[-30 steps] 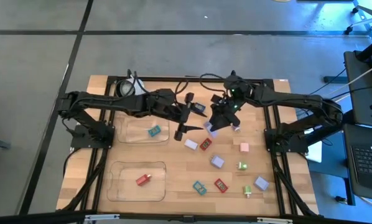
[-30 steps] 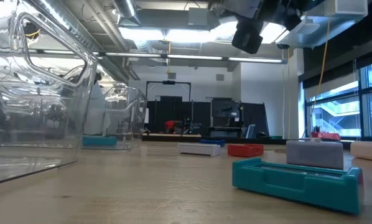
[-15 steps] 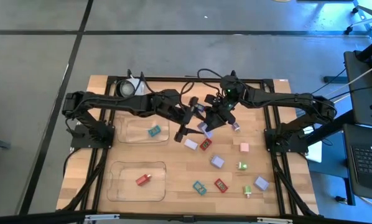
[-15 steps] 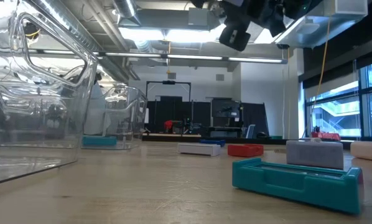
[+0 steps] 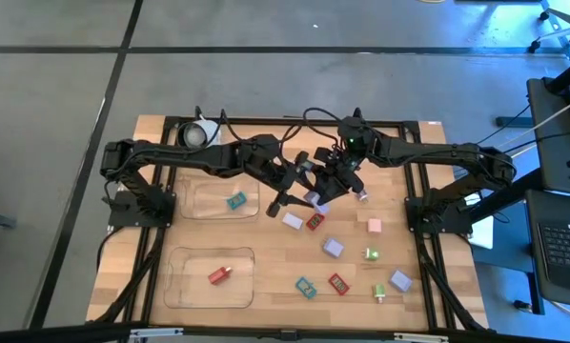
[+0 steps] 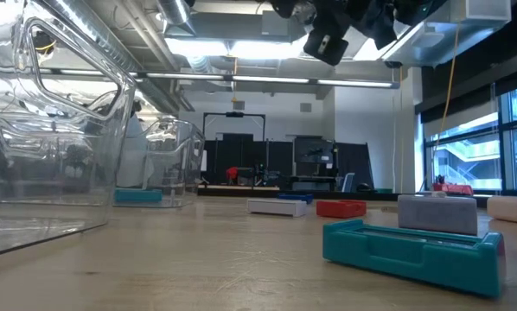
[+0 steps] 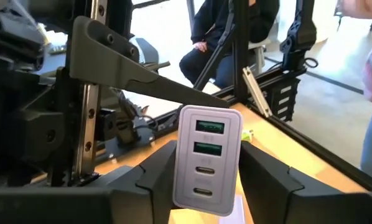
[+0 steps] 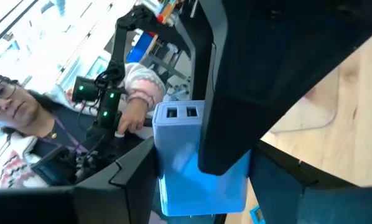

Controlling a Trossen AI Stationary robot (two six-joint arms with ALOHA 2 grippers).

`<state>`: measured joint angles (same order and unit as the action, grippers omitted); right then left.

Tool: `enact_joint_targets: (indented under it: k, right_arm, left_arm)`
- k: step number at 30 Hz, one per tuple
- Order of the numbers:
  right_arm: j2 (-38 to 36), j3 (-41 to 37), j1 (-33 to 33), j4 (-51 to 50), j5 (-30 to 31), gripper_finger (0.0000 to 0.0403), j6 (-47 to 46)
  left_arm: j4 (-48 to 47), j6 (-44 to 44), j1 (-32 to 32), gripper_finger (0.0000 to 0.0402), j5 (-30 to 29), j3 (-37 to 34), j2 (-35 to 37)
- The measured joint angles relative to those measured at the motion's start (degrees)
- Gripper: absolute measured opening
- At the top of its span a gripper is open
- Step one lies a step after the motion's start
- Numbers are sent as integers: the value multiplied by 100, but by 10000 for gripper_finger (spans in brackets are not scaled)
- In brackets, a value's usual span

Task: Pick & Place Office items
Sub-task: Put the top light blue charger adapter into the bottom transparent bin

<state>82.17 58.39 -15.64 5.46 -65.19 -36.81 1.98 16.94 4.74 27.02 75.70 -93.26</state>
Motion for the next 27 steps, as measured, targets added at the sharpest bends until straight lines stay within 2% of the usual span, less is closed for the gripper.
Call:
enact_joint_targets:
  k: [9,20,27]
  right_arm:
    - [-2,0,0,6,-2,220,14]
    - [-9,2,-83,36,192,318,2]
    - [-17,2,-699,9,-53,344,-7]
  left_arm:
    - [70,-1,-3,134,119,-7,-13]
    - [85,-143,-14,131,95,-11,-13]
    - [79,-778,-43,131,213,-7,103]
